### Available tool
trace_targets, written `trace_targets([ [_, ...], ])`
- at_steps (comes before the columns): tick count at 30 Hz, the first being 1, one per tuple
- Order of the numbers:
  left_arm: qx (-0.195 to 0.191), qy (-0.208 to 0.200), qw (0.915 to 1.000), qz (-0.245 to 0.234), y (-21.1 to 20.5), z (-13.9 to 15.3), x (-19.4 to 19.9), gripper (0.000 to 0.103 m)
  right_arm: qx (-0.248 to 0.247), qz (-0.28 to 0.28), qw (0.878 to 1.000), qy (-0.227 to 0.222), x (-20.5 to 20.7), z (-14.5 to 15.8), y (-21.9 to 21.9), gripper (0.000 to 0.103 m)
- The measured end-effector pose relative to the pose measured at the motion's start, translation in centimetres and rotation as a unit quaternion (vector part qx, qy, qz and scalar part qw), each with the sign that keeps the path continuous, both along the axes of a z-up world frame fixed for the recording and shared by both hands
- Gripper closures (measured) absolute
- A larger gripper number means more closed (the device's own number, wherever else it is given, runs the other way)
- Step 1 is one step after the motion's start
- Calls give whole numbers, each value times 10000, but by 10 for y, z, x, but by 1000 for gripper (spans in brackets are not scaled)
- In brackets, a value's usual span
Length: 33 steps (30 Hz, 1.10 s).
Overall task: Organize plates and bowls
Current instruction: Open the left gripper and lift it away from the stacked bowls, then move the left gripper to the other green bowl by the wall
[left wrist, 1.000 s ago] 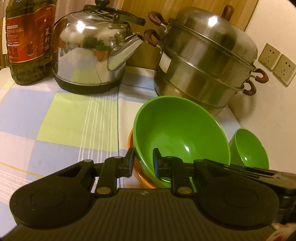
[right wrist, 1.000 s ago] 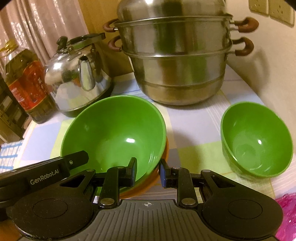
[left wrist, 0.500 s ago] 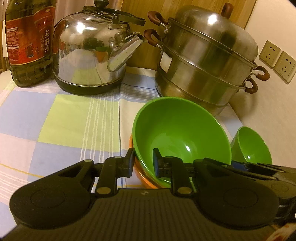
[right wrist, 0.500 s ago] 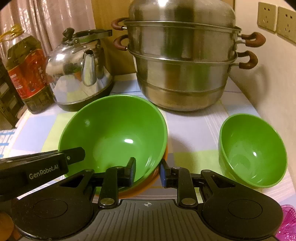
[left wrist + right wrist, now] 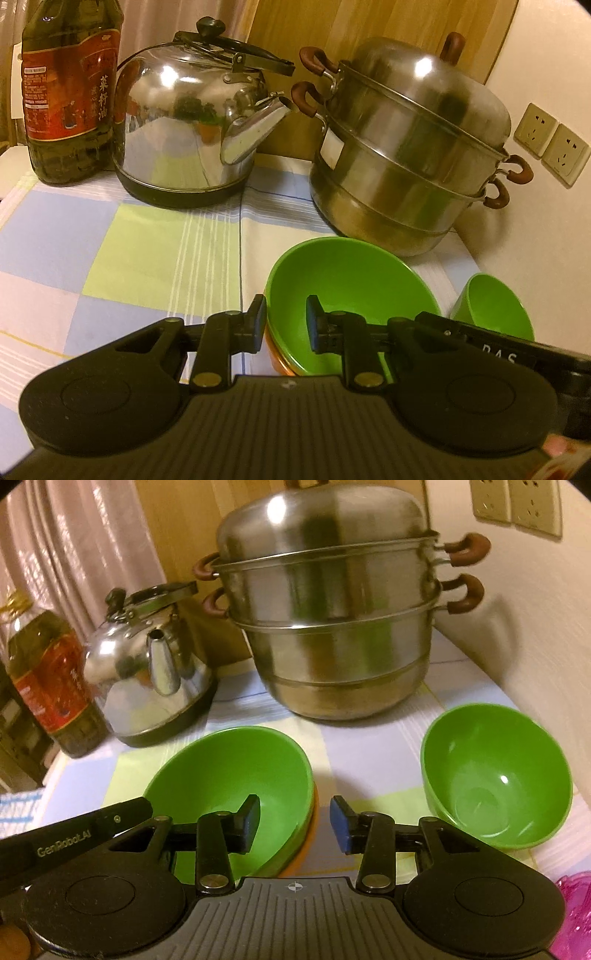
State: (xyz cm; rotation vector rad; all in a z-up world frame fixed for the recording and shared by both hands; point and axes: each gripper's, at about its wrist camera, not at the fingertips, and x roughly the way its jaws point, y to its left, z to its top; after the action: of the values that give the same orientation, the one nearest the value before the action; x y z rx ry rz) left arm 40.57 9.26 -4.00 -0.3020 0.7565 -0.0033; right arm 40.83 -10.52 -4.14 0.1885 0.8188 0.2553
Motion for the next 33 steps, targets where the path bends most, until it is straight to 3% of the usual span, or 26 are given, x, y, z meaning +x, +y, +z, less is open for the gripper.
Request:
trace_targets([
  [16, 161, -148, 9989, -404, -26, 14, -18, 83, 75, -289, 9994, -154, -17, 19, -18, 61],
  [33, 64, -88, 9981, -614, -61, 32, -89, 83, 231, -810, 9963, -154, -100, 45, -64, 61],
])
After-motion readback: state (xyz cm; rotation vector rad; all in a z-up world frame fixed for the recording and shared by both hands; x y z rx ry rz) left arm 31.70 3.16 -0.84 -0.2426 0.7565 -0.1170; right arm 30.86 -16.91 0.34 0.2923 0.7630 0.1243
